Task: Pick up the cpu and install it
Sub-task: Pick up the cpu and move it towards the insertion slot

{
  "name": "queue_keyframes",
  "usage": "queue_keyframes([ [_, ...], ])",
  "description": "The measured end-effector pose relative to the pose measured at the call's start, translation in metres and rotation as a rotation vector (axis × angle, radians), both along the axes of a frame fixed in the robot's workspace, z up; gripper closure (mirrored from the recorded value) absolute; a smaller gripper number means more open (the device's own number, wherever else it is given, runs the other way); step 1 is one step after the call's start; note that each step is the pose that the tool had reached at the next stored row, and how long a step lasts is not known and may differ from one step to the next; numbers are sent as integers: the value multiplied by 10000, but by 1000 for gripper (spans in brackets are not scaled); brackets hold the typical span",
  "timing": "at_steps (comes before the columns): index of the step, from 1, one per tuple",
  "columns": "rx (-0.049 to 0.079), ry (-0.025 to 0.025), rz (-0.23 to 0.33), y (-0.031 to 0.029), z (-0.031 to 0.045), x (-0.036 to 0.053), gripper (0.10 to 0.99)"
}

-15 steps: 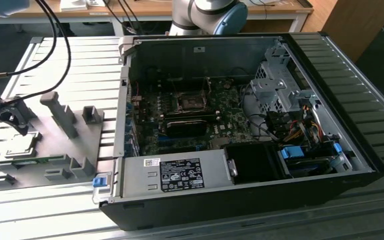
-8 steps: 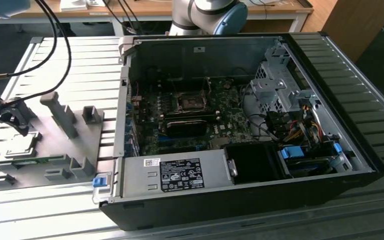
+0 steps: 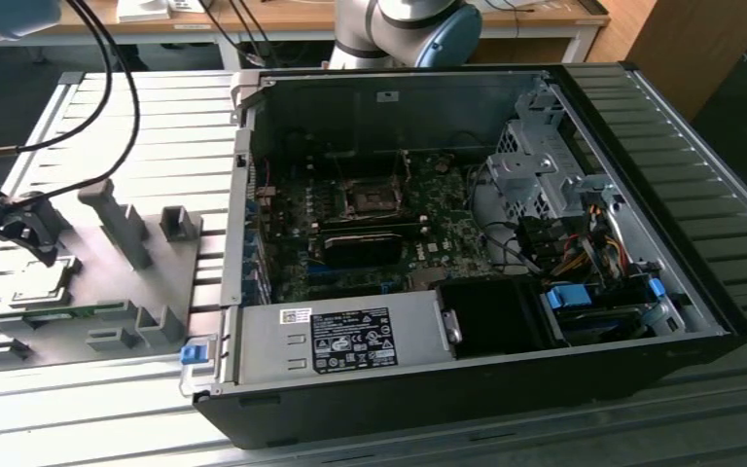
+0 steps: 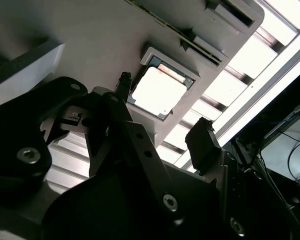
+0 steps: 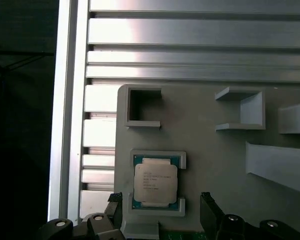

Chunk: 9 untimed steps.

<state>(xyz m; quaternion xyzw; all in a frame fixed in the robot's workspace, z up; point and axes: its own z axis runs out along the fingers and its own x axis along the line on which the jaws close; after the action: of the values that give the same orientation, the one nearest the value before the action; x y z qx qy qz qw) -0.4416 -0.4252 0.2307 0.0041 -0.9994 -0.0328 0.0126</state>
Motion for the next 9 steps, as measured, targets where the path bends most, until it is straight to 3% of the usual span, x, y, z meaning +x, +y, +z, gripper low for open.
queue_keyframes([
  [9, 0, -1, 0, 0, -31, 0, 369],
])
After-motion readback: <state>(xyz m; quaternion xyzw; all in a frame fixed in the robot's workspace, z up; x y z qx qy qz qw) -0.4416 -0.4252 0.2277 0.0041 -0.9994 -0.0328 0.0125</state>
